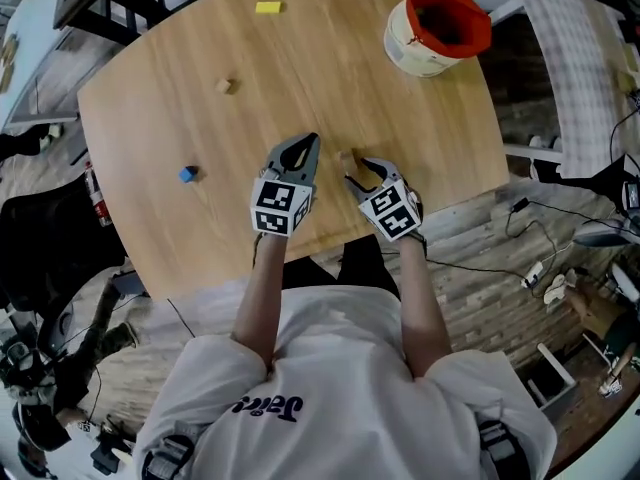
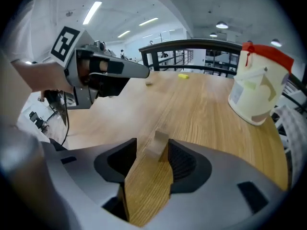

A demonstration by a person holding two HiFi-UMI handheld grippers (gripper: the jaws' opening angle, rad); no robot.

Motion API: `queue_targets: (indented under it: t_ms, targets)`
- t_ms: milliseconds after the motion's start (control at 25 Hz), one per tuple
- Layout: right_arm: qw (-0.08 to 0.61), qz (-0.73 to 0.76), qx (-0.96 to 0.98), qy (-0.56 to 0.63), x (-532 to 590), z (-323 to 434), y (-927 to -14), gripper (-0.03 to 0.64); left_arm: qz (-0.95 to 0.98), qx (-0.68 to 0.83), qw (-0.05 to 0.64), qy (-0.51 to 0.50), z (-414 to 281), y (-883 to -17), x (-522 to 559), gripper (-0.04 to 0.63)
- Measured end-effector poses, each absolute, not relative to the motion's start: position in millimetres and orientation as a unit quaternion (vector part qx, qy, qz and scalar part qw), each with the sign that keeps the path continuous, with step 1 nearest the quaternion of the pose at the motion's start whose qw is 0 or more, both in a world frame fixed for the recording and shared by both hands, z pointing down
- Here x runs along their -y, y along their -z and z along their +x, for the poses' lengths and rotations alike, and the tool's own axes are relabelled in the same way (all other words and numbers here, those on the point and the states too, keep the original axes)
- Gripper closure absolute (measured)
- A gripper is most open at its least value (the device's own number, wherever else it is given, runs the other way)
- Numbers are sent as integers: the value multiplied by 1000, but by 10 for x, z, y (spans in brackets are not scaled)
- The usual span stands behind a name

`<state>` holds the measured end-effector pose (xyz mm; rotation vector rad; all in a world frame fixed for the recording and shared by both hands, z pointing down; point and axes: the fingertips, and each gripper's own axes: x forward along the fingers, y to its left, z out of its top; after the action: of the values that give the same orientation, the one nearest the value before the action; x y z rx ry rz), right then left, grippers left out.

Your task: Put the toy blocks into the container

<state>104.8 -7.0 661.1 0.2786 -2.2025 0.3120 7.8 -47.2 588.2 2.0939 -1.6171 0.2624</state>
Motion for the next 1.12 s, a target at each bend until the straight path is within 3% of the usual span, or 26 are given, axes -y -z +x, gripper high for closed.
queue_targets:
  t_ms: [400,480,600,1120]
  targets:
    - [414,250,854,-193,11,1100,-7039,413,770,575,256,-106,107,-6044,397,583]
    - [411,268,848,-197,4,1110,-7049,471,772,571,258,-107,118,-6044,363,583]
    - [404,284,845,-203,28,1111,-7011,476,773,569,262,-103,110,-6029,339,583]
    - [294,355,873,-157,773,1283,-5834,479,792,566,218,-74,247,-5358,757,583]
